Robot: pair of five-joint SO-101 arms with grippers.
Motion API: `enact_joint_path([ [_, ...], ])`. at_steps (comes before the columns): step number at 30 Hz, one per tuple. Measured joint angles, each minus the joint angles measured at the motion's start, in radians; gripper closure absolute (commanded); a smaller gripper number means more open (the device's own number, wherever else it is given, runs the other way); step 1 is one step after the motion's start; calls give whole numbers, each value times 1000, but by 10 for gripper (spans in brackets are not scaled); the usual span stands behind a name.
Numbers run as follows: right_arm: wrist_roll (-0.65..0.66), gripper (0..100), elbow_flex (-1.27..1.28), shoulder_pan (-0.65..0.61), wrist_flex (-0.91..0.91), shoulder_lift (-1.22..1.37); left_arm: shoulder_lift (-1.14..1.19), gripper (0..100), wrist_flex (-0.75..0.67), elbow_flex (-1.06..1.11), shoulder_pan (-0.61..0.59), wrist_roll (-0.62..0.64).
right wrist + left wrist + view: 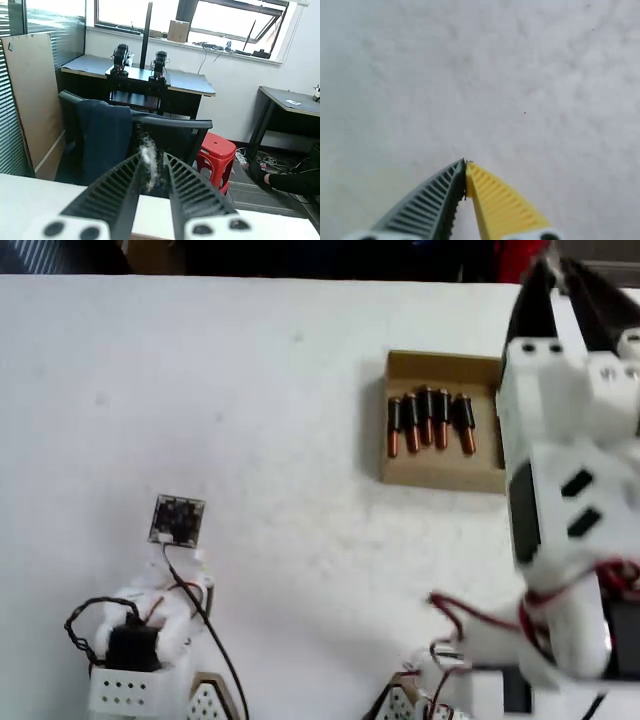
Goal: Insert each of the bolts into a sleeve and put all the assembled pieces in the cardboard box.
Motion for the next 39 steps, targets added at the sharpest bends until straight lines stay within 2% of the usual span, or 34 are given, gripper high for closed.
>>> enact_joint_path([
  [8,0,982,276,-3,0,-293,0,976,0,0,0,0],
  [25,0,981,1086,-3,-9,-836,0,976,0,0,-9,0],
  [29,0,981,1280,-3,-44,-954,0,976,0,0,-69,0],
  [39,0,981,1812,-2,-239,-1260,0,976,0,0,-81,0],
])
